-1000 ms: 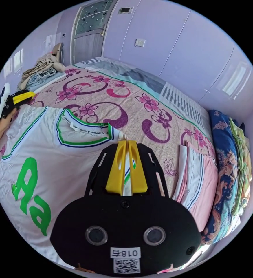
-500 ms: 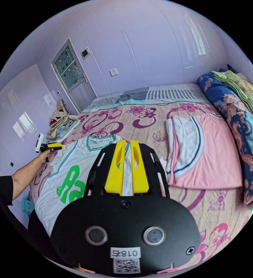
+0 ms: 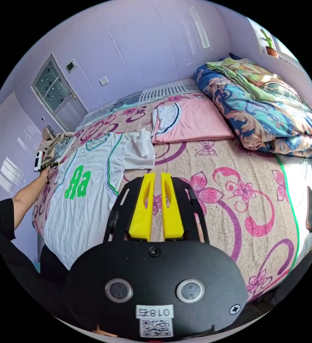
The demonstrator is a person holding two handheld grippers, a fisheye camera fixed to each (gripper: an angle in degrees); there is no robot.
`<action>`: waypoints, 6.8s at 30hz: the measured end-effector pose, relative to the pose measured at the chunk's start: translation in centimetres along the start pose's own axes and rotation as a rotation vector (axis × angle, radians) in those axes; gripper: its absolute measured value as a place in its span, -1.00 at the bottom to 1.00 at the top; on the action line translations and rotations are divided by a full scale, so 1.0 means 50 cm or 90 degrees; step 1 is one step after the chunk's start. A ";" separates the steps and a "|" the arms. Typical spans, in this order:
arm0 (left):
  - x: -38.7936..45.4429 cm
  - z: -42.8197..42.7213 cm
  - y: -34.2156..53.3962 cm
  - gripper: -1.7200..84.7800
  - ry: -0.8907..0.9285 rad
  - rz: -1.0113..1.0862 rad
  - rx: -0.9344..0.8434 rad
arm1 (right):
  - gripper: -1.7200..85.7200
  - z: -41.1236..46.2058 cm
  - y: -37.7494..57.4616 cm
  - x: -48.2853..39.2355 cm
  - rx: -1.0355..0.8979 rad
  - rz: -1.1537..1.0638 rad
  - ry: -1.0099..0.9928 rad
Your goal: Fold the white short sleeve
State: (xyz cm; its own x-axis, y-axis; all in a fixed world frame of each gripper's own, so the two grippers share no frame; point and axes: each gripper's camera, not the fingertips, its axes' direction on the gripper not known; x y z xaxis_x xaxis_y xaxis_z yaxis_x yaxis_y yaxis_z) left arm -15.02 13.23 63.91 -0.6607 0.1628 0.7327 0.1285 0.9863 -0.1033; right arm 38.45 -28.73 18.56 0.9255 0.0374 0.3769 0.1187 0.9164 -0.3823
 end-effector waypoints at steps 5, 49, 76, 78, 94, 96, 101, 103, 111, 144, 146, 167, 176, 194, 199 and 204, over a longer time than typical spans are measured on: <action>-0.196 -0.159 0.228 -0.77 0.091 -0.119 0.108 | -0.78 0.097 -0.047 0.061 -0.034 0.104 -0.134; -0.250 -0.536 1.197 -0.85 -0.052 -0.082 0.087 | -0.91 0.448 -0.248 -0.183 -0.149 -0.503 0.153; -0.411 -0.355 1.345 -0.85 0.173 -0.178 0.130 | -0.73 0.095 0.129 0.174 -0.051 0.025 -0.220; -0.423 -0.316 1.344 -0.83 0.252 -0.168 0.119 | -0.73 0.066 0.236 0.174 -0.094 0.022 -0.285; -0.349 -0.013 1.330 -0.72 0.392 0.058 -0.109 | -0.70 -0.036 0.738 0.192 -0.219 0.087 -0.393; -0.322 0.003 1.322 -0.72 0.402 0.099 -0.143 | -0.70 -0.039 0.755 0.184 -0.227 0.074 -0.381; -0.303 0.000 1.306 -0.79 0.339 0.114 -0.161 | -0.70 -0.049 0.798 0.154 -0.267 0.018 -0.340; -0.317 0.002 1.301 -0.87 0.375 0.108 -0.171 | -0.71 -0.049 0.819 0.138 -0.289 -0.009 -0.326; -0.427 -0.053 1.314 -0.96 0.395 0.101 -0.164 | -0.90 -0.076 0.908 0.097 -0.316 -0.061 -0.235; -0.878 -0.870 1.560 -0.60 0.721 0.187 0.776 | -0.92 -0.661 1.426 0.020 0.466 -0.277 -0.339; -0.901 -0.918 1.547 -0.60 0.714 0.205 0.794 | -0.88 -0.671 1.452 -0.024 0.501 -0.263 -0.187; -0.427 -1.166 1.134 -0.67 0.769 0.467 0.294 | -0.97 -0.576 1.417 -0.005 0.489 -0.045 -0.110; -0.086 -1.289 1.093 -0.69 0.608 0.532 0.099 | -0.97 -0.562 1.435 0.118 0.463 0.058 -0.093; -0.005 -1.402 0.898 -0.85 0.452 0.548 0.052 | -0.97 -0.554 1.281 0.263 0.471 0.117 -0.102; -0.074 -1.364 0.840 -0.90 0.553 0.483 0.028 | -0.97 -0.535 1.170 0.264 0.447 0.099 -0.108; -0.235 -1.225 0.747 -0.93 0.864 0.255 -0.052 | -0.95 -0.467 0.990 0.270 0.335 0.078 -0.166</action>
State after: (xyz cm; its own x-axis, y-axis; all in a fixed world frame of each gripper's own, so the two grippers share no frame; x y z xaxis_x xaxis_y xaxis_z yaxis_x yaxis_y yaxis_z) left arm 42.84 46.58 92.62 0.6372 0.2302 0.7355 0.2067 0.8683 -0.4509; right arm 65.20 7.82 -14.97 0.7942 0.1909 0.5769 -0.2389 0.9710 0.0076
